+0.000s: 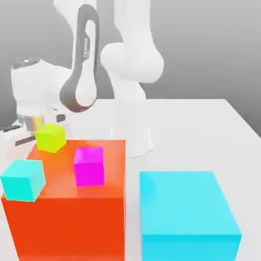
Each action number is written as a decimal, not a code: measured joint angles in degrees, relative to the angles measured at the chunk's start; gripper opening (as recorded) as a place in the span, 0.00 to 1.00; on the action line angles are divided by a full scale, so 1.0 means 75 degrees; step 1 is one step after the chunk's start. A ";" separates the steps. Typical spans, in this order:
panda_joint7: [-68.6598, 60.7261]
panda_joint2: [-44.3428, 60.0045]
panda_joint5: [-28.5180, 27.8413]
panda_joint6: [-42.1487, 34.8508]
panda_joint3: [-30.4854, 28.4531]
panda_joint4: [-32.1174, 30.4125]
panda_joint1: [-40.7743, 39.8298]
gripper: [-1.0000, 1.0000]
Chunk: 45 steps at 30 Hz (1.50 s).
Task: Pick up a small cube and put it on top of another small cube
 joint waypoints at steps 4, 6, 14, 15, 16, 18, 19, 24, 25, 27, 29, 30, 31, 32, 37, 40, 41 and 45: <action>0.0056 0.1093 -0.0019 0.0904 -0.0042 0.0171 0.0044 0.50; 0.0063 0.1517 -0.0016 0.1253 -0.0048 0.0244 0.0055 0.00; 0.0055 0.1304 -0.0011 0.1094 -0.0049 0.0207 0.0054 0.00; 0.0051 0.1072 -0.0010 0.0903 -0.0046 0.0166 0.0050 0.00; 0.0045 0.0817 -0.0005 0.0693 -0.0041 0.0121 0.0046 0.00; 0.0039 0.0281 0.0005 0.0252 -0.0033 0.0026 0.0042 0.00; 0.0026 0.0007 0.0025 0.0027 -0.0022 -0.0023 0.0038 0.00; -0.0348 -0.0755 0.0182 -0.1048 -0.0089 0.0246 -0.0106 0.00; -0.0374 -0.0846 0.0223 -0.1357 -0.0145 0.0416 -0.0198 0.00; -0.0389 -0.1025 0.0293 -0.2009 -0.0269 0.0776 -0.0360 0.00; -0.0682 -0.1215 0.0359 -0.2670 -0.0252 0.1187 -0.0271 0.00; -0.0913 -0.1315 0.0388 -0.3002 -0.0208 0.1406 -0.0157 0.00; -0.1168 -0.1415 0.0422 -0.3332 -0.0129 0.1629 -0.0051 0.00; -0.1435 -0.1516 0.0452 -0.3666 -0.0057 0.1854 0.0076 0.00; -0.2850 -0.2021 0.0590 -0.5309 0.0354 0.2981 0.0789 0.00; -0.3818 -0.2315 0.0669 -0.6236 0.0711 0.3642 0.1296 0.00; -0.4141 -0.2410 0.0690 -0.6539 0.0820 0.3860 0.1485 0.00; -0.5383 -0.2643 0.0740 -0.7192 0.1371 0.4404 0.2314 0.00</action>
